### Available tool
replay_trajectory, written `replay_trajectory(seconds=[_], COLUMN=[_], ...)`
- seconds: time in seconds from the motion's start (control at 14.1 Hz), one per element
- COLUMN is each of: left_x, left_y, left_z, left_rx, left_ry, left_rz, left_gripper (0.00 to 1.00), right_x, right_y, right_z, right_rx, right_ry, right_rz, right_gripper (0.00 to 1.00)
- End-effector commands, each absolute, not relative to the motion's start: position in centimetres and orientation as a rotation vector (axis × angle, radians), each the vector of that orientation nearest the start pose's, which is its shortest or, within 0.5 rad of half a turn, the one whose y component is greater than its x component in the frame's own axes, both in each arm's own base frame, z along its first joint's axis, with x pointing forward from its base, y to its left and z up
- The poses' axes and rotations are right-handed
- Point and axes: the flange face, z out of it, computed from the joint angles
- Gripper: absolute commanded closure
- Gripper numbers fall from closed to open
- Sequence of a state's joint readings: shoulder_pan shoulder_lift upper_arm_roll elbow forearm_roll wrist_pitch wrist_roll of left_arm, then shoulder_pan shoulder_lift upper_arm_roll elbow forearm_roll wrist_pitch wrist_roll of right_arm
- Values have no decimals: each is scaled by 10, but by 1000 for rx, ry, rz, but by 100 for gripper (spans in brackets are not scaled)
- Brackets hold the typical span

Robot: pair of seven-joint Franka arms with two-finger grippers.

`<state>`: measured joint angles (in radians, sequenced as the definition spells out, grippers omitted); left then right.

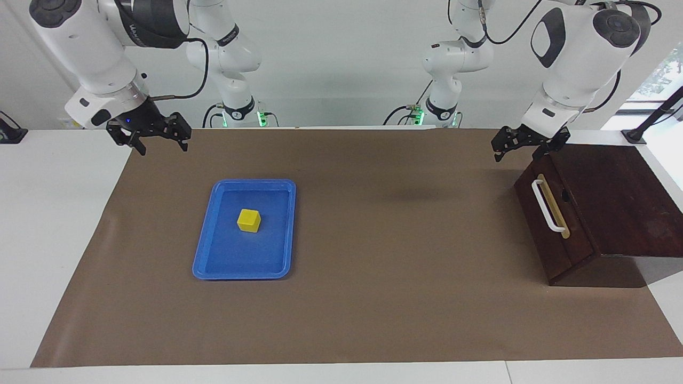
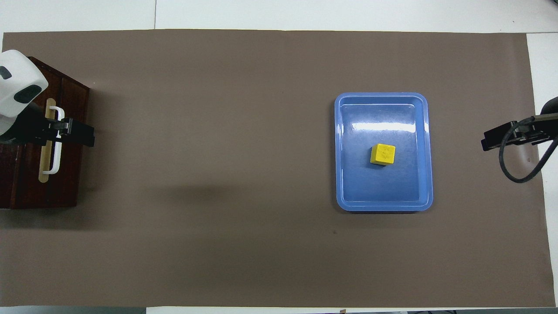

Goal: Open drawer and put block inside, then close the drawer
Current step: 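Move the right gripper over the yellow block in the blue tray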

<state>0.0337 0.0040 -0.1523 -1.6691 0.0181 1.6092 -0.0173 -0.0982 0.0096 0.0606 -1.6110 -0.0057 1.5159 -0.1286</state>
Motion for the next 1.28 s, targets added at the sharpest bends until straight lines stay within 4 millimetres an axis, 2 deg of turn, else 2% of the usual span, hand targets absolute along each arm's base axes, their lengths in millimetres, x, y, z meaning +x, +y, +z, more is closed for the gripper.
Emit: replay_trajectory(seconds=[0.0, 0.43, 0.64, 0.92, 1.06, 1.2], left_x=[546, 546, 546, 546, 546, 546], left_y=[-62, -62, -62, -62, -62, -62], left_z=[583, 583, 583, 583, 583, 583], left_rx=[-3094, -3094, -3094, -3094, -3094, -3094], left_ry=[172, 172, 172, 172, 172, 172], left_rz=[94, 94, 94, 94, 94, 94], left_gripper=[0, 0, 0, 0, 0, 0], right_x=[550, 550, 548, 544, 546, 547], right_y=[-24, -21, -22, -14, -16, -15], right_z=[599, 600, 596, 570, 547, 507], right_rx=[-3156, -3149, -3136, -2973, -2775, -2560], right_ry=[-138, -150, -80, 503, 883, 1186], right_rz=[158, 155, 169, 273, 373, 452], right_gripper=[0, 0, 0, 0, 0, 0])
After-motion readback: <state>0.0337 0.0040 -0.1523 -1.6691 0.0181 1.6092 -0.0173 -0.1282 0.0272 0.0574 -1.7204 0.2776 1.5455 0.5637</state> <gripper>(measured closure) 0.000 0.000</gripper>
